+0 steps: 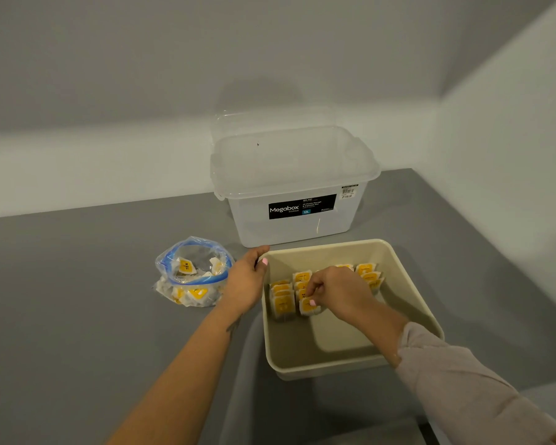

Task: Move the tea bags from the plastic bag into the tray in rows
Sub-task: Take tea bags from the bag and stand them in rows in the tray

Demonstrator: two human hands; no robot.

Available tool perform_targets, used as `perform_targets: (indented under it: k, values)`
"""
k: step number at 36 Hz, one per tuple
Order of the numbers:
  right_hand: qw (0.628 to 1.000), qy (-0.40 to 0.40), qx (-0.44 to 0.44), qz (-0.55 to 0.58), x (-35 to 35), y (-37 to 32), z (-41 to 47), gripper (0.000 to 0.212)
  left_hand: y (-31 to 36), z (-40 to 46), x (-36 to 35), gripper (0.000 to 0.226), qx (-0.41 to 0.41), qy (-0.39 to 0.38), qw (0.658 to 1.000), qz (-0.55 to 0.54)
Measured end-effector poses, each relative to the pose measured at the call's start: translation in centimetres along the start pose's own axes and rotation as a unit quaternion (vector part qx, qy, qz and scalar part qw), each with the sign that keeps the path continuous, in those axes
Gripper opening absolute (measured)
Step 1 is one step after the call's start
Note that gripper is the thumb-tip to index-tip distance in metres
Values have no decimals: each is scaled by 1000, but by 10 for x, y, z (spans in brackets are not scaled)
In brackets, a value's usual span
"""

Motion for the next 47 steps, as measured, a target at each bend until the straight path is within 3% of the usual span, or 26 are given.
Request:
perform_targets:
  k: [34, 40, 47]
  values:
    - [1000, 27, -5, -3, 17, -4, 0, 10, 13, -6, 10, 39, -1, 3, 1000, 4]
    - [997, 65, 38, 20, 41, -38, 2, 16, 32, -10, 44, 29, -56, 21, 998, 9]
    - [990, 102, 85, 41, 50, -98, 14, 10, 24, -9, 130, 28, -70, 119, 990, 37]
Point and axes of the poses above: each hand's wrist, its own z-axis towards the middle knuckle, its own x-axis out of the back of the hand, y = z × x, the point moved 10 cm from there along z, towards the middle knuckle, and after that the axes turned 5 degrees about -y, right-handed, at the moved point
